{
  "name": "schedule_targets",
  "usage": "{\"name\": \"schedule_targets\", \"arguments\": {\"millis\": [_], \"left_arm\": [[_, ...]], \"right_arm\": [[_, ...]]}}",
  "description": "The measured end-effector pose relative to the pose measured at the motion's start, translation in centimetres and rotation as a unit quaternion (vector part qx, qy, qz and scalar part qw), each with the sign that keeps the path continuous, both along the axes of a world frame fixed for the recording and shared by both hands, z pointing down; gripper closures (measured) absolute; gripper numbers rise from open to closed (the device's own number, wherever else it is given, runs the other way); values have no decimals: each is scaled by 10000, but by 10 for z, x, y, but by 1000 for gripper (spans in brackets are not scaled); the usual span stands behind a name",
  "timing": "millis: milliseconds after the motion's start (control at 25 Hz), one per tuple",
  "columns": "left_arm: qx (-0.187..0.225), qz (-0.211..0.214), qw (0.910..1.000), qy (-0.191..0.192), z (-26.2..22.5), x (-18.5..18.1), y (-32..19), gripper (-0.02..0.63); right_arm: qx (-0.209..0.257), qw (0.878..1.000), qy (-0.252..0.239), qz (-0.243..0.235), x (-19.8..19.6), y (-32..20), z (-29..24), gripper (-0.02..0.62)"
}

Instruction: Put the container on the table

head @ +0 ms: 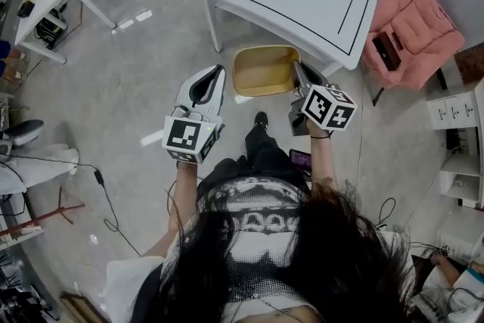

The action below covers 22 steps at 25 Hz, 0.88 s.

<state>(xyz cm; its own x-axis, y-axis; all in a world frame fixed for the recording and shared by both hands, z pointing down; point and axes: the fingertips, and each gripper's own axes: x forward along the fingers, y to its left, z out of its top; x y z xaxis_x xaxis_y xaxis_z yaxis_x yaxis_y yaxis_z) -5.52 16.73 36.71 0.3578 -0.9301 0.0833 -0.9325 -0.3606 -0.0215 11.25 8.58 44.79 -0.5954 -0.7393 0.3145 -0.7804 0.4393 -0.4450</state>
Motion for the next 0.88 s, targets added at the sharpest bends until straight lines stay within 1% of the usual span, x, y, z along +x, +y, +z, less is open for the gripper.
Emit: {"name": "schedule_targets", "arguments": {"millis": [240, 480, 720, 880], "left_arm": [[-42, -206, 9998, -1, -1, -12, -87, 606], [-145, -225, 9996, -50, 1, -3, -169, 606], [-216, -237, 9994, -92, 7, 7, -238, 606], [-260, -181, 9994, -150, 12, 19, -272, 606]], "right_arm": [[-8, 9999, 28, -142, -9, -94, 0, 578], [-114, 9997, 16, -224, -7, -178, 5, 578], [-193, 9993, -32, -314, -2, -240, 14, 578], [-227, 9992, -63, -318, 4, -272, 21, 578]]}}
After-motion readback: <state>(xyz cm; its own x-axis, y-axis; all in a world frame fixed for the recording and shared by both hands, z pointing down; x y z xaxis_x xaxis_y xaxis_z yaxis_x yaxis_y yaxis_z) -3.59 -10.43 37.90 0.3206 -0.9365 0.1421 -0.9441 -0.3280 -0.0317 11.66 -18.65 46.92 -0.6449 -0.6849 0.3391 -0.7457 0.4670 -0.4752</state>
